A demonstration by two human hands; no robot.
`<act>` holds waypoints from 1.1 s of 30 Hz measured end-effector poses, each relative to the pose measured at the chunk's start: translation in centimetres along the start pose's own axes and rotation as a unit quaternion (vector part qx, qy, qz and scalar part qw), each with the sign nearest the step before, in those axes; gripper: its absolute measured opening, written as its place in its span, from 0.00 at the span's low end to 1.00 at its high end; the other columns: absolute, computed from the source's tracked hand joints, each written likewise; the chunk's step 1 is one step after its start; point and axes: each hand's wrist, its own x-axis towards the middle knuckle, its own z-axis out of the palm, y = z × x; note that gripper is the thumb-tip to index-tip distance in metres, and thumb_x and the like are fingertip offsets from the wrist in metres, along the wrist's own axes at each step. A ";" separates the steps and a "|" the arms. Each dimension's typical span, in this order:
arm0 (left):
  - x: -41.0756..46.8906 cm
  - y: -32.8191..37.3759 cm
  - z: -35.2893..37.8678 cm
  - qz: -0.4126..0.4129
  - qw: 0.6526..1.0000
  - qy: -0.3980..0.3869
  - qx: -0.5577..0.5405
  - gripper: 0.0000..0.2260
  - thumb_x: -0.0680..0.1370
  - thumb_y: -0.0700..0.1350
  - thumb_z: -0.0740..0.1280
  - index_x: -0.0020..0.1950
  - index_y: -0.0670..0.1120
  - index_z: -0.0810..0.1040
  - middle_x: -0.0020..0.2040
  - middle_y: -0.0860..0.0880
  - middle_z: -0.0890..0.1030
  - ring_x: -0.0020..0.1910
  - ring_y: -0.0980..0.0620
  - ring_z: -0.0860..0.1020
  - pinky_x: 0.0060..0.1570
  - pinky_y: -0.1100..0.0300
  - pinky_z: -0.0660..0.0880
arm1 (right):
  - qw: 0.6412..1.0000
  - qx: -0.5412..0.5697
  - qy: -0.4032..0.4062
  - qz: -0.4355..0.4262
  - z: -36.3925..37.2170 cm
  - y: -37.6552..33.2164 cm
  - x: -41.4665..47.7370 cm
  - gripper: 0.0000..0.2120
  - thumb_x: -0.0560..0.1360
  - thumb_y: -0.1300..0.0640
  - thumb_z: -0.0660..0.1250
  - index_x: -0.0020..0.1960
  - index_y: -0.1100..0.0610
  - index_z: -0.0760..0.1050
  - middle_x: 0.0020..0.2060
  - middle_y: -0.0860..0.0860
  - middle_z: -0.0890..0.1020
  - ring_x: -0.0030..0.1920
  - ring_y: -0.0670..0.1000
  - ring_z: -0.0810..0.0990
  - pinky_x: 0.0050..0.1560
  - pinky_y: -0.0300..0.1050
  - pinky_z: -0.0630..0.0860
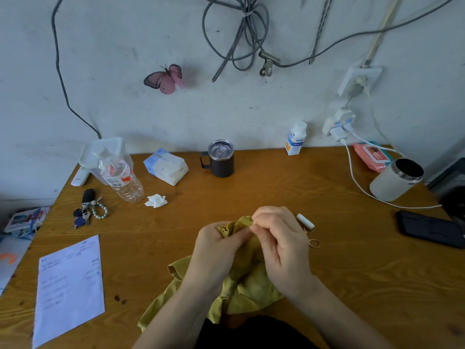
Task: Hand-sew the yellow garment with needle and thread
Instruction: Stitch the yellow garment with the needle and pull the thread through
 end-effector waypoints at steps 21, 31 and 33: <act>1.2 0.8 -4.5 0.034 0.986 0.108 -0.122 0.13 0.77 0.40 0.66 0.35 0.45 0.86 0.39 0.43 0.86 0.39 0.48 0.85 0.33 0.62 0.80 | 0.591 0.511 0.306 0.544 -9.2 8.1 1.0 0.11 0.80 0.55 0.56 0.40 0.55 0.71 0.25 0.44 0.65 0.23 0.42 0.62 0.22 0.32 0.62; 1.2 1.1 -5.2 0.037 0.981 0.128 -0.142 0.15 0.77 0.40 0.66 0.33 0.47 0.86 0.37 0.44 0.86 0.37 0.49 0.85 0.30 0.63 0.79 | 0.562 0.492 0.397 0.533 -12.1 10.0 -0.7 0.11 0.80 0.55 0.57 0.39 0.53 0.70 0.25 0.44 0.66 0.24 0.41 0.62 0.25 0.30 0.61; 1.2 1.1 -5.2 0.035 0.980 0.134 -0.142 0.14 0.77 0.40 0.67 0.33 0.47 0.86 0.38 0.44 0.86 0.37 0.49 0.85 0.31 0.63 0.79 | 0.558 0.489 0.404 0.535 -12.4 10.3 -0.9 0.11 0.80 0.55 0.57 0.40 0.53 0.70 0.25 0.43 0.66 0.24 0.41 0.62 0.25 0.30 0.61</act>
